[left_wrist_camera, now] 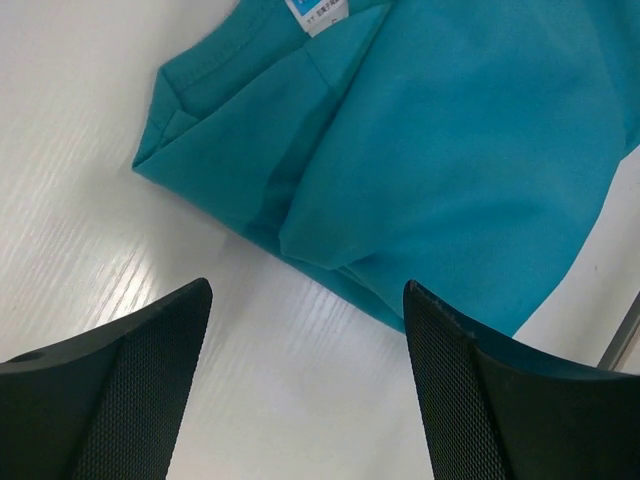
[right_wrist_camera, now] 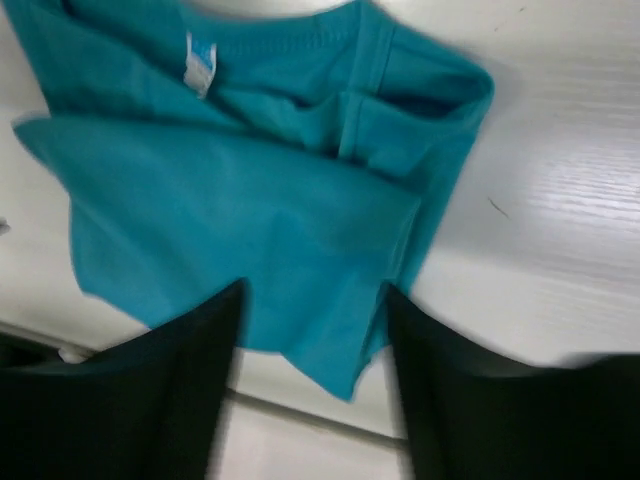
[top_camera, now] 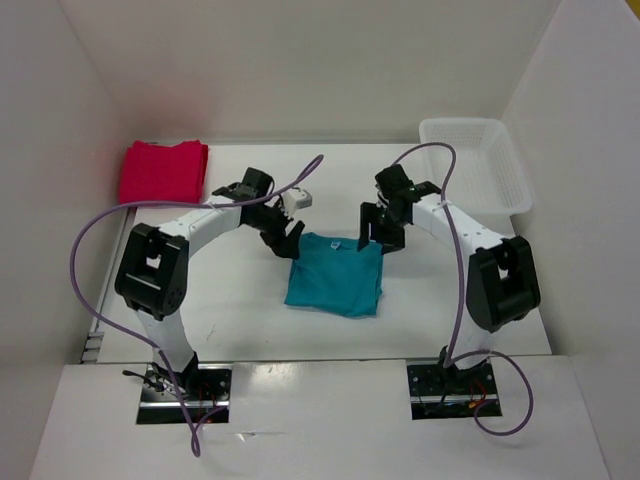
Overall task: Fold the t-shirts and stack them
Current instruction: Smooth out wrinkles on the folded tshirt
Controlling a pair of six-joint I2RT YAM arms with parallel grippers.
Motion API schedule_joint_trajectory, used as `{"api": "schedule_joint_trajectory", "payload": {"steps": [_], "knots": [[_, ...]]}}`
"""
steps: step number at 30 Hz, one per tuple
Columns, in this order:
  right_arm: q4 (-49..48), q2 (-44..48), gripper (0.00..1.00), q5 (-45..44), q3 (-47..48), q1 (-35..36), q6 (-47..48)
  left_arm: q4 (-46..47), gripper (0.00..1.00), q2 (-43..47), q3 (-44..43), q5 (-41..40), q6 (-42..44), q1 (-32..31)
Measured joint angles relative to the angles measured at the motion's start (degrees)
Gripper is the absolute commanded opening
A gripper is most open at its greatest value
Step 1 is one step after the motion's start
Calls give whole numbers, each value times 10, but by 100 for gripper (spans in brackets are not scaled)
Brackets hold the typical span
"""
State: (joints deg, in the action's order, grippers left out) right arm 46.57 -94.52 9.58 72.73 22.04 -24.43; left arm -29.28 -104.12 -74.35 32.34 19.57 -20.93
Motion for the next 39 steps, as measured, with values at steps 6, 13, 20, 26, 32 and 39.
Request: {"api": "schedule_joint_trajectory", "payload": {"steps": [6, 13, 20, 26, 32, 39], "knots": [[-55, -45, 52, 1, -2, -10, 12, 17, 83, -35, 0, 36, -2, -1], [-89, -50, 71, 8, -30, -15, 18, 21, 72, -57, 0, 46, -4, -3], [-106, -89, 71, 7, -31, -22, 18, 38, 49, -71, -3, 40, -19, -12], [-106, -98, 81, -2, -34, -22, 16, 36, 23, -76, -13, 40, -21, -18], [-106, -98, 42, -3, -47, -22, 15, 31, 18, -76, -16, 41, -19, -19], [-103, -97, 0, 7, -49, -22, 10, 23, 5, -76, -23, 45, -22, -19]]}}
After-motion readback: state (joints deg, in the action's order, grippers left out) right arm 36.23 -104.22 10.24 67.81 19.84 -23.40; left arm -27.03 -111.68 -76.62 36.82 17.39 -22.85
